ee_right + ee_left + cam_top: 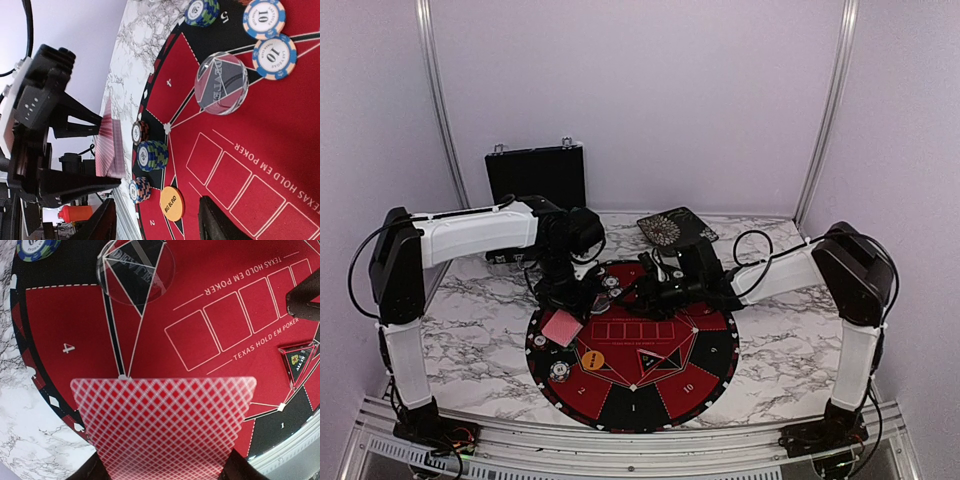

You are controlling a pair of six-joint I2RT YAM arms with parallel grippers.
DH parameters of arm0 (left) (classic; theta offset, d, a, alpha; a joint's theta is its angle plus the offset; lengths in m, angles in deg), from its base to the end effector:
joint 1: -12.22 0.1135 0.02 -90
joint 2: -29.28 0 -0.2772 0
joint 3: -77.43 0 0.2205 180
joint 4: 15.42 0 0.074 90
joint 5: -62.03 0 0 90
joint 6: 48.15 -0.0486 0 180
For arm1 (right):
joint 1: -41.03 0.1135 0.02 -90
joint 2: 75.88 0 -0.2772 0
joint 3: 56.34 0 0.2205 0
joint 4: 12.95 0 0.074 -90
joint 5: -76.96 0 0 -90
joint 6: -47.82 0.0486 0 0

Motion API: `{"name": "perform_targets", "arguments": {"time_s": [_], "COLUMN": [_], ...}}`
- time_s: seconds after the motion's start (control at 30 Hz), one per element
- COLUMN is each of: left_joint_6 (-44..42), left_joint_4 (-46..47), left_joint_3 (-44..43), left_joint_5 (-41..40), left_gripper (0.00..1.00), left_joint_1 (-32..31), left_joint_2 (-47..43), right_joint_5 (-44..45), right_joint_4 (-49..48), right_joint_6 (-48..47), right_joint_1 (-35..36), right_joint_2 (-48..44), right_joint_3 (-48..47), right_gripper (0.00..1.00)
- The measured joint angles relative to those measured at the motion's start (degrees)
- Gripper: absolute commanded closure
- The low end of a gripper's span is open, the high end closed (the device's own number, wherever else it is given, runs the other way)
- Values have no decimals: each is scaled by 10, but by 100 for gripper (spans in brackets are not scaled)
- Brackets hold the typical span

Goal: Distribute texas hold em gaming equipment
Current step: Pick up the poker card from the face-down deck piles.

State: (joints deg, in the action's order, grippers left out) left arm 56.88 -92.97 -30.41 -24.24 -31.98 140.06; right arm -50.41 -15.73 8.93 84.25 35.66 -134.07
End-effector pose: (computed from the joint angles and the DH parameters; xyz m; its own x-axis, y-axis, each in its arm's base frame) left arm 0.2550 -0.2524 0.2405 -0.8653 0.4805 -0.1429 0.4960 0.8620 -0.1048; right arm 0.2724 0.2964 0.1906 -0.9545 -0.0481 -0.2945 -0.2873 0.4148 0.8634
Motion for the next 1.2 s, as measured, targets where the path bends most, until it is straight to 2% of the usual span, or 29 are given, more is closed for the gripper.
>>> {"name": "perform_targets", "arguments": {"time_s": [0.57,1.2], "left_joint_6": [-10,-12], "left_joint_4": [-15,-19], "left_joint_3": [-53,-61], "left_joint_5": [9,12], "left_gripper": [54,55], "left_joint_1": [-29,-34], "left_joint_2": [44,56], "right_joint_5": [-43,-60], "right_joint_4": [-92,-154], "right_joint_6": [64,109], "right_joint_1": [0,0], "right_joint_2": [45,64], "right_joint_3": [-12,-12], "right_gripper": [52,63]}}
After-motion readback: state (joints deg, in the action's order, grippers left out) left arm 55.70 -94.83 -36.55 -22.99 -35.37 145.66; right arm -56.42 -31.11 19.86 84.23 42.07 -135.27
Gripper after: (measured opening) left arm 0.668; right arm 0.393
